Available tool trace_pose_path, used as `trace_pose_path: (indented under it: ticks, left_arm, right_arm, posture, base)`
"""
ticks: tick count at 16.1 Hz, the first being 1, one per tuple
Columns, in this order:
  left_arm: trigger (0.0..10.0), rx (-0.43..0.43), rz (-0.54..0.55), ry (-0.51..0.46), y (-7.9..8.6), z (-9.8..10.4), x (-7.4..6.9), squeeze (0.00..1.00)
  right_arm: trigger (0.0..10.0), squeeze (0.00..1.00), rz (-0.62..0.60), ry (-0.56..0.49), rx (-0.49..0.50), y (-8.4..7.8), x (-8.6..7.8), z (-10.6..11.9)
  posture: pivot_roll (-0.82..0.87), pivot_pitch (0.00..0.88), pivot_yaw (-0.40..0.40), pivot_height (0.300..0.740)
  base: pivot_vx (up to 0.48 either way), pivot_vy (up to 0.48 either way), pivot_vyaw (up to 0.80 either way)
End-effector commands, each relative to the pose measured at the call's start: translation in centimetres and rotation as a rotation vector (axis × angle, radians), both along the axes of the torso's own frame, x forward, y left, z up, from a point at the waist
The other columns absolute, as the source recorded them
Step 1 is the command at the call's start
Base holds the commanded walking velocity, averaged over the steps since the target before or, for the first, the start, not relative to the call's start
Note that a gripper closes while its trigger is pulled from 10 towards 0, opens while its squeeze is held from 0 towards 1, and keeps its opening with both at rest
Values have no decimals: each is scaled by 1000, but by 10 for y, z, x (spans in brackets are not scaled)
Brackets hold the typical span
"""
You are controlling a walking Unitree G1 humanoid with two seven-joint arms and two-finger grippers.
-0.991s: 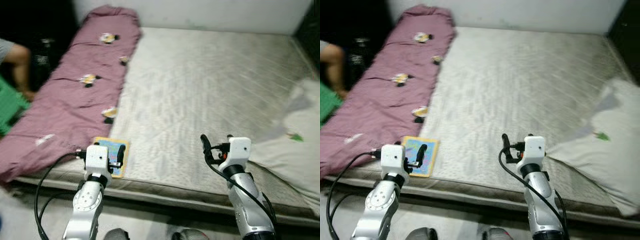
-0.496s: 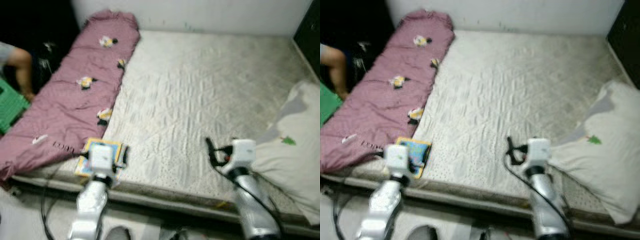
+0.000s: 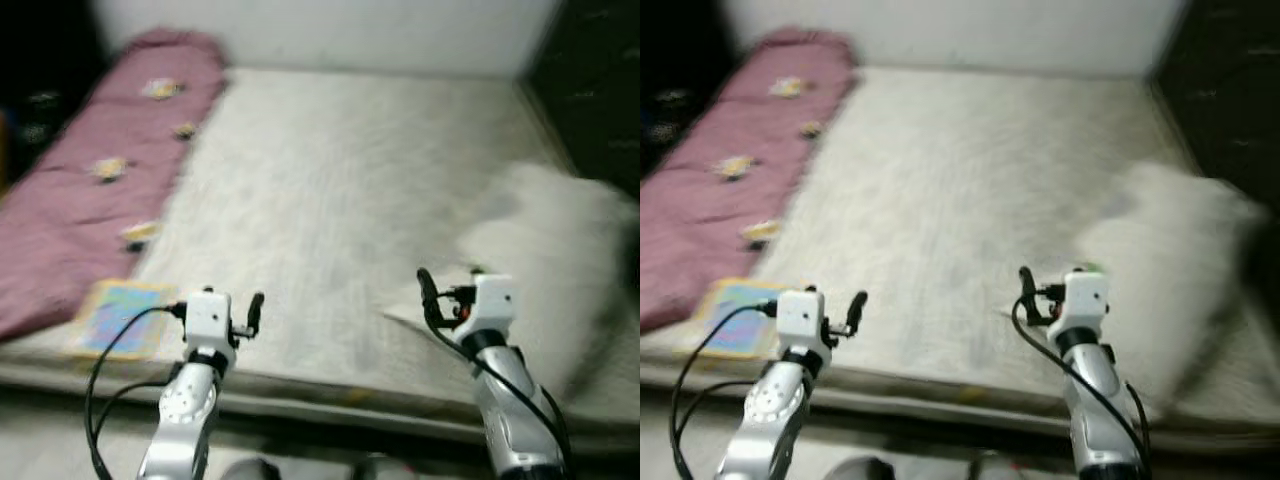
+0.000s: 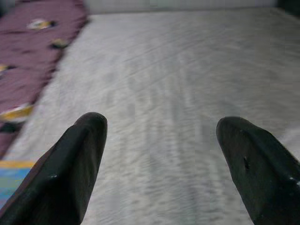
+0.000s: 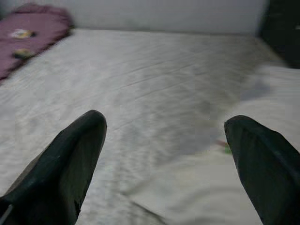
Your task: Clean up the room
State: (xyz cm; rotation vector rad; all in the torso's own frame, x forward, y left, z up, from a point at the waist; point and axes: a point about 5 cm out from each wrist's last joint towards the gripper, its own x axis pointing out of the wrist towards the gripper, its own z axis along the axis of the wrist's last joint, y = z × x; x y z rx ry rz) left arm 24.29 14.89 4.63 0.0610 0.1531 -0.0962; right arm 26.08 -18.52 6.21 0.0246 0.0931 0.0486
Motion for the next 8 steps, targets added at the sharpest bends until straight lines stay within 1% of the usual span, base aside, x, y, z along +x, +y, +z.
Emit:
trace_pose_path:
  ticks: [1,6,8]
  left_arm:
    - [10000,13,16,9,6,-2,-3,0]
    - [10000,14,17,10,6,-2,-5,0]
    - [10000,19,23,9,7,-2,-6,0]
  right_arm:
    - [10000,0,17,6,15,6,-3,-2]
    - [10000,0,23,10,10,7,-4,-3]
    - [10000,0,28,11,15,8,-5,-4]
  posture:
    - [-66,78,23,740]
    - [-65,85,22,740]
    - [-63,89,20,740]
  base:
    - [0,-326,-400]
    - [0,-313,0]
    - [0,0,0]
